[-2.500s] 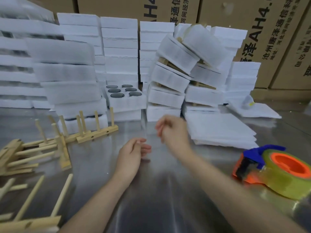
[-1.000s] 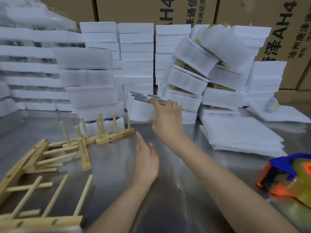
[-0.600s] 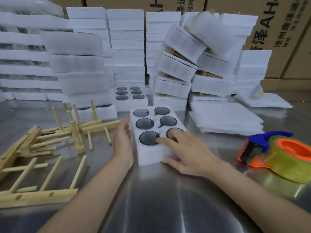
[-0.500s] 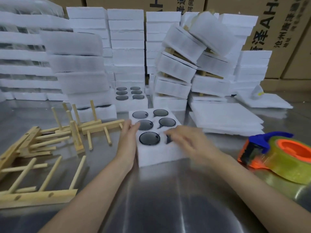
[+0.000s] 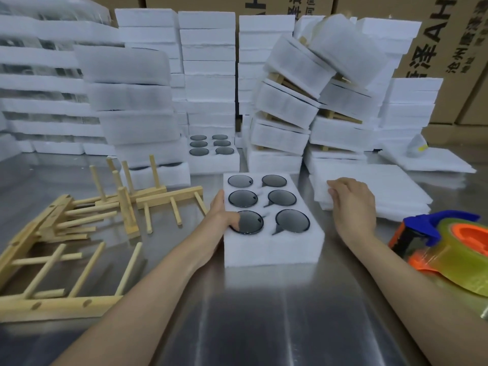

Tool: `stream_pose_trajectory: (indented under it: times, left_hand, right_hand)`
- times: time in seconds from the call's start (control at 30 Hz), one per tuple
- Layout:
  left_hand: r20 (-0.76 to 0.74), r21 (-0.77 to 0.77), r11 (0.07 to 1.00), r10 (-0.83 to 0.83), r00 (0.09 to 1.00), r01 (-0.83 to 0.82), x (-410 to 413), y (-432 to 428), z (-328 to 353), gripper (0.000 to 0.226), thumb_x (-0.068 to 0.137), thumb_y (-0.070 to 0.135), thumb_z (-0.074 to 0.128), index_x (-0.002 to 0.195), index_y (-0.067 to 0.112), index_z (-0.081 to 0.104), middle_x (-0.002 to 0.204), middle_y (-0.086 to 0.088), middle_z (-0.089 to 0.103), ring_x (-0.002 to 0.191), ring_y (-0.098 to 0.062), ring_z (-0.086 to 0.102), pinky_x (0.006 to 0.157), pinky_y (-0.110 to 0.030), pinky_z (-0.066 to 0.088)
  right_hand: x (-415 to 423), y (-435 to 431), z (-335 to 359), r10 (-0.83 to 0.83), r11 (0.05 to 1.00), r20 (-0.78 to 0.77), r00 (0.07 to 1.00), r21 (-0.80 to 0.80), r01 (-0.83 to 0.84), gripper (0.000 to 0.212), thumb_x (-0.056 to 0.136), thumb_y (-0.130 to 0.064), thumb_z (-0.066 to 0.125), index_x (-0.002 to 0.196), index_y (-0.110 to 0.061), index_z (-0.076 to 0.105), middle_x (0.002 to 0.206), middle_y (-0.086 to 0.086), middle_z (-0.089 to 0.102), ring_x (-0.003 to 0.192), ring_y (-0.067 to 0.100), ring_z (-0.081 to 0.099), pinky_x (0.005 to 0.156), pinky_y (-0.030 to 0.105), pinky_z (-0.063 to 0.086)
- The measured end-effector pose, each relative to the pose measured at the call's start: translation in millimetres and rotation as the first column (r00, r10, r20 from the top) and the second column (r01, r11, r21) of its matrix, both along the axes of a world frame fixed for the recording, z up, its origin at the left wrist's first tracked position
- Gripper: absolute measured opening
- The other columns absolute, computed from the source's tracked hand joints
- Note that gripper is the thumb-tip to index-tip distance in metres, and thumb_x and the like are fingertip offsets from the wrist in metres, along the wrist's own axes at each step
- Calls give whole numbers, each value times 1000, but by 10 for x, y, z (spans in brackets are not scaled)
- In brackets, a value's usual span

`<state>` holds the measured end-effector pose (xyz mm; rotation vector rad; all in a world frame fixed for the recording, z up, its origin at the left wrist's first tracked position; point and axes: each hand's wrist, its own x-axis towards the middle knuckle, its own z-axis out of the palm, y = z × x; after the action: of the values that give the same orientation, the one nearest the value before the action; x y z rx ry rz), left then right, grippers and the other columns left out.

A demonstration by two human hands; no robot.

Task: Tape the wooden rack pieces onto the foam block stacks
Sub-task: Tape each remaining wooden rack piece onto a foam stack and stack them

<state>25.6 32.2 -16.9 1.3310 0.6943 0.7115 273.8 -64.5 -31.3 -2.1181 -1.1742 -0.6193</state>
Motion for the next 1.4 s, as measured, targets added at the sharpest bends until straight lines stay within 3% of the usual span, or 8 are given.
stream_pose_trajectory:
  times: [0.17, 0.33, 0.43, 0.57, 0.73, 0.9, 1.03, 1.4]
  left_hand:
    - [174, -53, 998, 29, 984, -20, 23, -26, -1, 59, 60, 12, 50, 119, 19, 57, 106, -4, 68, 93, -22, 65, 80, -35, 51]
    - [256, -171, 980, 142, 956, -100, 50, -15, 71, 27, 95, 32, 45, 110, 18, 63, 98, 3, 73, 83, -12, 71, 70, -25, 57]
    - [220, -262, 956, 193, 956, -133, 46, -11, 90, 43, 98, 40, 38, 122, 11, 59, 119, -5, 65, 108, -22, 63, 99, -38, 48]
    - [176, -224, 971, 121, 977, -80, 58, -42, 68, 23, 93, 29, 51, 106, 16, 65, 100, -4, 72, 92, -21, 66, 72, -27, 52]
    - [92, -30, 996, 92, 992, -89, 44, -55, 74, 93, 52, 13, 52, 143, 21, 39, 148, -5, 39, 131, -28, 45, 108, -45, 38]
    - [290, -242, 969, 114, 950, -43, 30, -19, 66, 35, 56, 14, 49, 86, 14, 68, 93, -11, 68, 84, -29, 65, 80, -37, 47]
    - [419, -315, 944, 228, 879, -95, 34, 46, 90, 18, 80, 22, 49, 92, 11, 57, 91, -4, 57, 91, -21, 53, 78, -31, 40]
    - [108, -64, 997, 42, 993, -35, -2, -27, 57, 41, 87, 2, 55, 125, 19, 54, 112, -3, 71, 93, -18, 70, 76, -30, 54]
  right_hand:
    - [-121, -37, 152, 156, 899, -127, 980, 429, -87, 22, 98, 2, 44, 106, 5, 65, 106, 21, 62, 103, 39, 53, 91, 34, 35]
    - [-500, -143, 382, 512, 637, 199, 836, 566, -524, 27, 99, -3, 37, 100, -1, 63, 104, 4, 61, 112, 3, 55, 112, 54, 29]
    - [-673, -168, 274, 727, 599, 64, 683, 429, -677, 27, 99, -2, 35, 97, -9, 61, 98, 3, 67, 97, 11, 65, 116, 42, 30]
    - [-677, -162, 189, 862, 501, -261, 434, 570, -651, 25, 96, -6, 36, 82, -8, 56, 72, 9, 62, 77, 30, 62, 102, 46, 46]
    - [-604, -75, 206, 685, 728, -539, 490, 534, -430, 22, 97, -7, 52, 106, -23, 63, 119, -1, 59, 103, -4, 57, 87, 15, 46]
    - [-546, -69, 192, 626, 744, -773, 103, 553, -374, 54, 91, 1, 47, 139, -24, 48, 140, -8, 50, 112, 0, 57, 76, 14, 50]
    - [-571, -81, 229, 623, 715, -758, 192, 452, -534, 60, 84, 10, 42, 120, -34, 62, 146, -19, 41, 130, -3, 40, 88, 10, 43]
    - [-661, -86, 229, 553, 774, -809, 200, 410, -483, 52, 90, -1, 44, 123, -38, 56, 152, -23, 22, 131, -3, 30, 95, 17, 35]
